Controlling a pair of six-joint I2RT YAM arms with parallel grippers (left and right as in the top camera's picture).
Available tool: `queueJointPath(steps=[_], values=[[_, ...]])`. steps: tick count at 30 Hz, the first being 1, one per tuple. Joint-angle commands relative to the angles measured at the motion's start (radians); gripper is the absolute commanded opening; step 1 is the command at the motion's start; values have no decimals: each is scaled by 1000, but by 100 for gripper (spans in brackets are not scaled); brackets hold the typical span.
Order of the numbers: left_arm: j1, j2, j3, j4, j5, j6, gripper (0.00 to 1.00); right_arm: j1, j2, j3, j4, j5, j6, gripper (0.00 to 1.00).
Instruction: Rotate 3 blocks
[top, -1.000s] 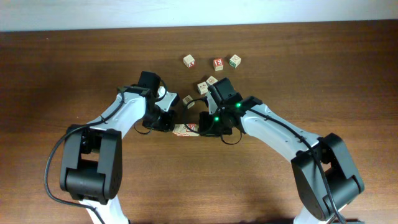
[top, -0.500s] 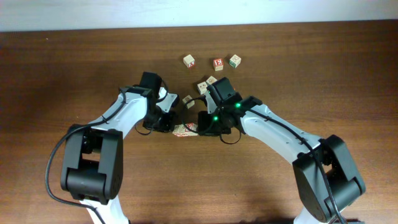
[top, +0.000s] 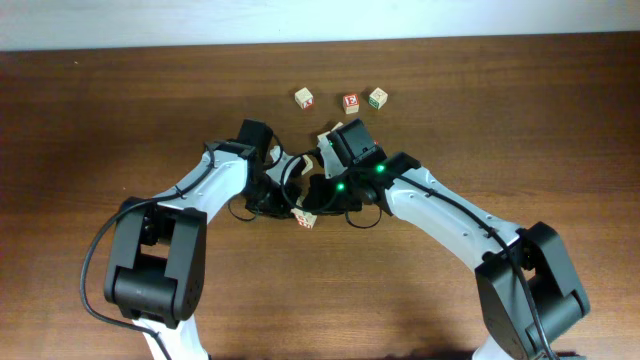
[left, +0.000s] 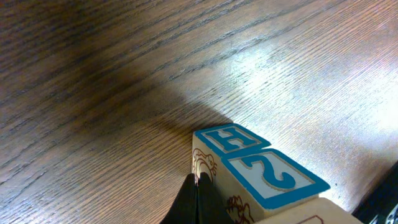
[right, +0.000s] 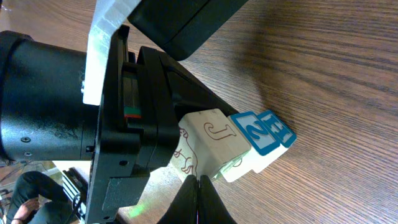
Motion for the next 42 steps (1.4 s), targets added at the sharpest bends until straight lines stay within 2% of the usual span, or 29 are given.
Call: queueJointPath(steps=[1, 6, 9, 19, 27, 30, 33, 39, 42], values=[[-12, -1, -6, -2, 83, -6, 0, 13, 12, 2, -15, 12, -7, 4], [-12, -1, -6, 0, 80, -6, 0, -9, 7, 19, -94, 17, -23, 4], [-12, -1, -6, 10, 80, -6, 0, -16, -27, 48, -165, 86, -37, 4], [-10, -1, 1, 14, 72, -6, 0, -42, -63, 56, -187, 117, -45, 5], [-10, -1, 122, -62, -142, -33, 0, -173, -68, 54, -241, 136, -92, 4], [-10, -2, 180, -156, -141, -32, 0, -172, -47, 50, -240, 143, -101, 4], [-10, -2, 206, -235, -53, 30, 0, -173, -39, 42, -237, 143, -101, 4], [-10, -2, 206, -253, -5, 48, 0, -173, -39, 41, -237, 143, -101, 4], [-10, -2, 206, -253, 64, 74, 0, -172, -39, 41, -235, 143, -101, 4]])
